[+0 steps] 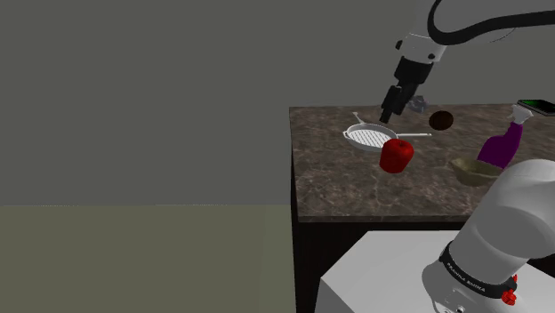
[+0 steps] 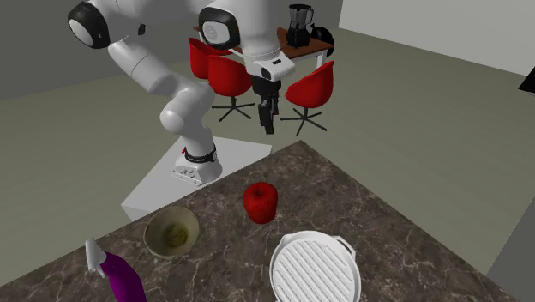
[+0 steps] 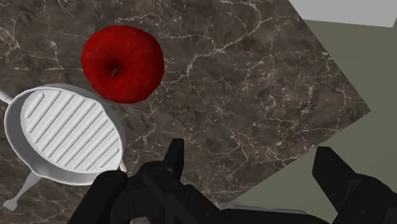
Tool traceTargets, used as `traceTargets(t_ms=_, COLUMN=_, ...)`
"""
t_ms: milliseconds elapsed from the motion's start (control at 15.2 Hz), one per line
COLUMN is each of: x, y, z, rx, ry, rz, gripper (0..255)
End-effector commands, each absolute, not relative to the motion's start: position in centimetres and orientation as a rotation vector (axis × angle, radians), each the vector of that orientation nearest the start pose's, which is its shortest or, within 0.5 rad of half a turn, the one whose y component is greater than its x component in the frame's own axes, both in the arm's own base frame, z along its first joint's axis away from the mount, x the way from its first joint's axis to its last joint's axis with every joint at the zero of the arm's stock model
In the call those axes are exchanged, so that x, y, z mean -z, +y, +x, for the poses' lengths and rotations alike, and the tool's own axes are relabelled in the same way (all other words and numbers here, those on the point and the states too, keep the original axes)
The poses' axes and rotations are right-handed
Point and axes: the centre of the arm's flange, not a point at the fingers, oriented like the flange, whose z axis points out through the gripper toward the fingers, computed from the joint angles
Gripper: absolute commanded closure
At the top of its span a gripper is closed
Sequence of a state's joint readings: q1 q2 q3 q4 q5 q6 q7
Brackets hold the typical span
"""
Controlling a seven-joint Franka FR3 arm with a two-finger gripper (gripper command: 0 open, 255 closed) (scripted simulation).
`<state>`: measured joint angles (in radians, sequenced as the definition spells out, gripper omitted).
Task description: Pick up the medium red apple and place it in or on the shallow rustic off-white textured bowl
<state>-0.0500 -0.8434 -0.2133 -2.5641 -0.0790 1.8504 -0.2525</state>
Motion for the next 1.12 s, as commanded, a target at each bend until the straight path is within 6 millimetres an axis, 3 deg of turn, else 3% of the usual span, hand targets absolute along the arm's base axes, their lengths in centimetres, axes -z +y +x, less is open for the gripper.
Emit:
traceTargets(t_ms=0, x=-51.4, y=-11.9, z=29.8, rx=0.216, ry=-0.134, rz=-3.086, gripper=0)
traceTargets(t_ms=660, x=-44.9, y=-23.0, z=29.0, rx=0.256, ry=-0.260, rz=-3.107, gripper=0)
traceTargets(t_ms=1056, x=-42.0, y=-23.4, z=29.4, rx=0.258, ry=-0.265, rz=-3.108, gripper=0)
